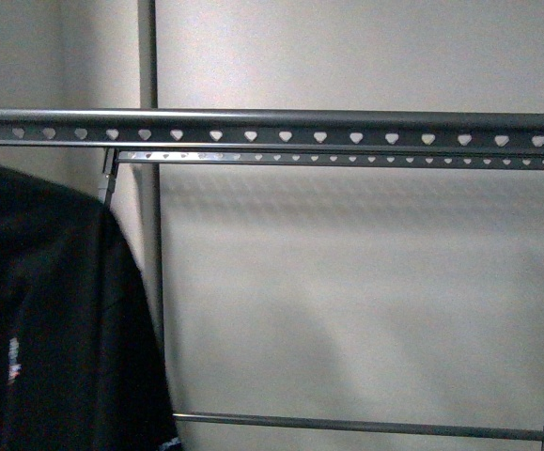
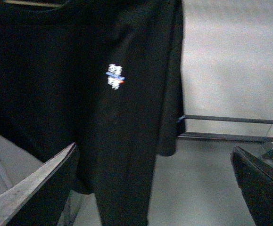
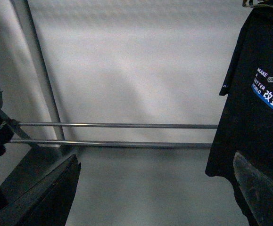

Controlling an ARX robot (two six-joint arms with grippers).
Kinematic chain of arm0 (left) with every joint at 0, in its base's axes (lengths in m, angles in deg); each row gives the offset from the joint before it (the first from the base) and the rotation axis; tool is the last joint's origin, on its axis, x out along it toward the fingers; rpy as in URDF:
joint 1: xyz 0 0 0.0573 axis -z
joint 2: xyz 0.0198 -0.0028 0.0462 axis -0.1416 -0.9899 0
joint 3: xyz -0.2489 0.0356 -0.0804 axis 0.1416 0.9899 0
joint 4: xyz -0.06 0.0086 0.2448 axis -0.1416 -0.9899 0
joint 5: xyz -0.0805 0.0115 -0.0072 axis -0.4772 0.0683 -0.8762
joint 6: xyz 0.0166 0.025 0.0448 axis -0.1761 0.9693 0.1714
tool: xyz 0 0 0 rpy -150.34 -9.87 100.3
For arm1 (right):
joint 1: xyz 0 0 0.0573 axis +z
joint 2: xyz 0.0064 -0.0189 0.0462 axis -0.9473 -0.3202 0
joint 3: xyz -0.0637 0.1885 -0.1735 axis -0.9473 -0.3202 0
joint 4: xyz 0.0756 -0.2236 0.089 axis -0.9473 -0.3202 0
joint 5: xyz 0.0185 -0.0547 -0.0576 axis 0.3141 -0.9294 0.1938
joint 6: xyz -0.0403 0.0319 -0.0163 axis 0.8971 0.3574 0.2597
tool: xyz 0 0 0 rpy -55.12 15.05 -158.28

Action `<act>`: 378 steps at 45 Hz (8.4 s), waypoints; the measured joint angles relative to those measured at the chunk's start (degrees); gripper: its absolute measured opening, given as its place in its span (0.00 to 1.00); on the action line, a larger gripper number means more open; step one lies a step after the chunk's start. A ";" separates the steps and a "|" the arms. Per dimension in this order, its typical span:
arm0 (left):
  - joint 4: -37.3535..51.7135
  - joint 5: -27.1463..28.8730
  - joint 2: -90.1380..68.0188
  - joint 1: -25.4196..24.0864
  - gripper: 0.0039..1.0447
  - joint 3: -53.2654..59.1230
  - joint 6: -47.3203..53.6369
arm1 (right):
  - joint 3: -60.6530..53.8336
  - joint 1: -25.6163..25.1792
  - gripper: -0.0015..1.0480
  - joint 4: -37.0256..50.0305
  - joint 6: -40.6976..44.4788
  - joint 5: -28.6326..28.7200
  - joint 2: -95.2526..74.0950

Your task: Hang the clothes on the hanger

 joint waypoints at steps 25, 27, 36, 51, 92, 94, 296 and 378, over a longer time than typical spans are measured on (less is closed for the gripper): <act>8.13 -21.81 -18.67 -5.01 0.94 -6.10 7.56 | 0.00 0.00 0.93 0.00 0.02 0.15 0.00; 13.14 -16.48 -29.09 -5.53 0.94 -12.41 4.15 | 0.00 -0.02 0.93 0.00 0.02 0.13 0.00; 16.06 4.31 -58.29 -8.98 0.94 -35.54 -16.59 | 0.00 -0.02 0.93 0.00 0.02 0.13 0.00; 1.68 22.36 -84.74 -10.80 0.94 -60.15 -40.28 | 0.00 -0.02 0.93 0.00 0.02 0.13 0.00; 1.51 2.45 -78.31 -9.84 0.05 -49.88 -33.62 | 0.00 -0.02 0.93 0.00 0.02 0.15 0.00; 0.81 -0.20 -76.30 -9.42 0.05 -48.50 -32.24 | 0.00 -0.02 0.93 0.00 0.02 0.15 0.00; 32.63 -0.04 -58.51 -0.07 0.03 -24.74 -0.50 | 86.18 -10.34 0.03 -19.26 -18.34 22.97 -92.48; 10.29 0.00 -9.99 -0.07 0.03 0.02 -0.02 | 49.16 -5.22 0.92 20.13 -16.70 0.94 -52.83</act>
